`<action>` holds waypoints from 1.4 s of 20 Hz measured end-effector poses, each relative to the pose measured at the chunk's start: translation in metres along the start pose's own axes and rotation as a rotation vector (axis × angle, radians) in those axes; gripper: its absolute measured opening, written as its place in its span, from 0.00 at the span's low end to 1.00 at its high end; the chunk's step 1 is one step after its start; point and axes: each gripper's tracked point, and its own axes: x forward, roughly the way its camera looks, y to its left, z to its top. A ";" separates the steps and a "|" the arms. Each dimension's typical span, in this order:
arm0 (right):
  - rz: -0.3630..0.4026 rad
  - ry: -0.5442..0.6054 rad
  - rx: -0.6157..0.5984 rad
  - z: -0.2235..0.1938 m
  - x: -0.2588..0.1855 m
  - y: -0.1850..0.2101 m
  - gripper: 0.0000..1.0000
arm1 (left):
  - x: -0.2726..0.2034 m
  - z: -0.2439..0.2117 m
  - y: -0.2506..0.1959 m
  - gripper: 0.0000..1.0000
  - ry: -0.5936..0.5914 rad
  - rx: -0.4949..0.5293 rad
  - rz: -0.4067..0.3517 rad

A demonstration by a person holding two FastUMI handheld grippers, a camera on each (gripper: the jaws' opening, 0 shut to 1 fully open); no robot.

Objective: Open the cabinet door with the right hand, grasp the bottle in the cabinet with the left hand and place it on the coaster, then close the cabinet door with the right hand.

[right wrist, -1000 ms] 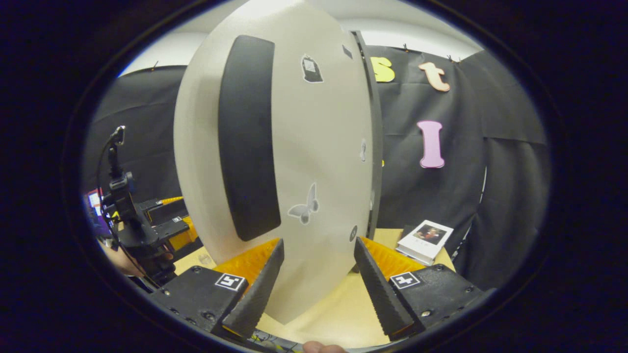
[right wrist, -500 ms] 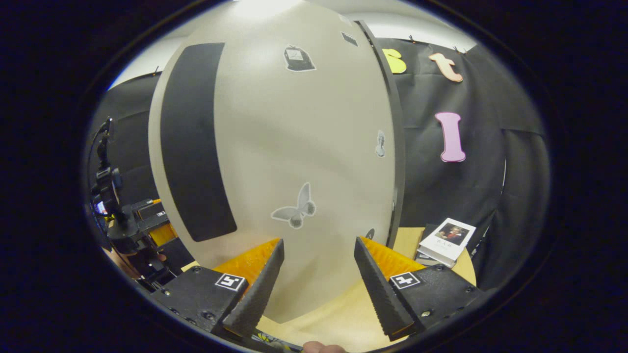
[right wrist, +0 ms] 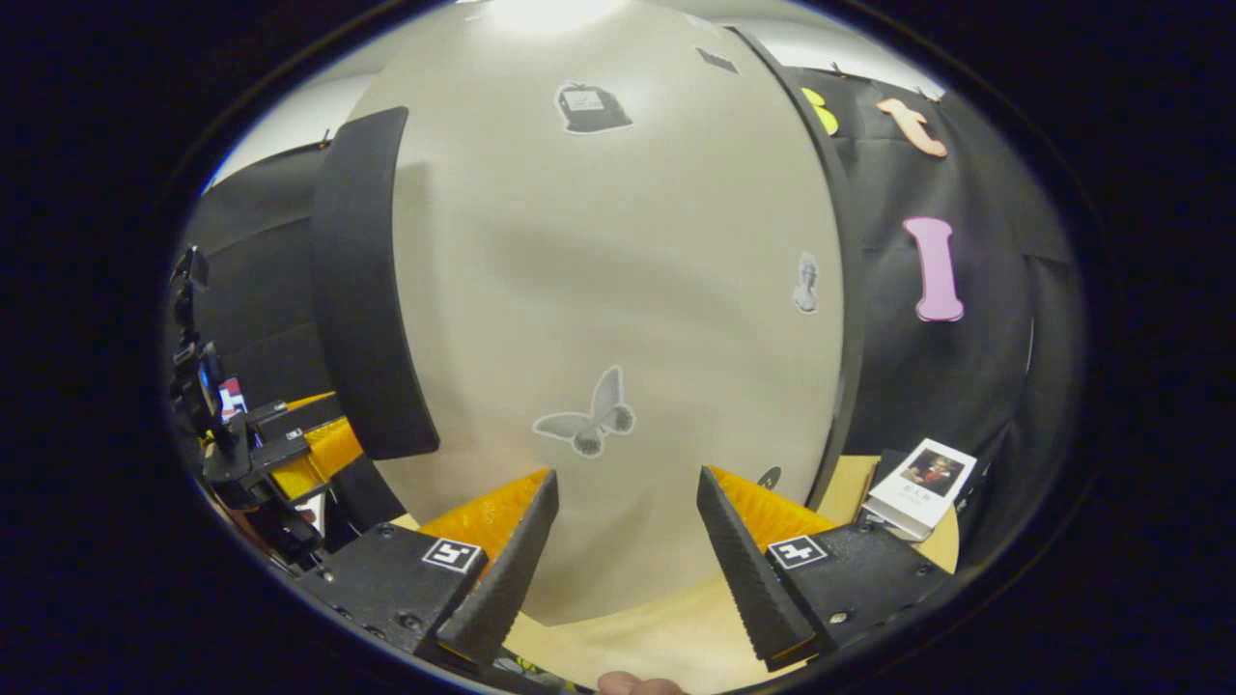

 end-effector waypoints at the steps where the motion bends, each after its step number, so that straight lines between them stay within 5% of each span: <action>1: 0.007 -0.002 -0.014 0.001 0.003 0.004 0.94 | -0.002 -0.002 0.003 0.96 0.004 0.001 0.007; 10: -0.036 -0.020 -0.029 0.006 0.001 -0.007 0.91 | 0.008 -0.004 -0.008 0.96 0.008 -0.007 -0.025; 16: -0.196 -0.095 0.008 0.021 -0.020 -0.038 0.93 | 0.029 0.005 -0.044 0.96 -0.017 -0.001 -0.094; 28: -0.424 -0.115 -0.009 0.031 -0.031 -0.040 0.97 | 0.049 -0.001 -0.088 0.96 0.032 -0.017 -0.252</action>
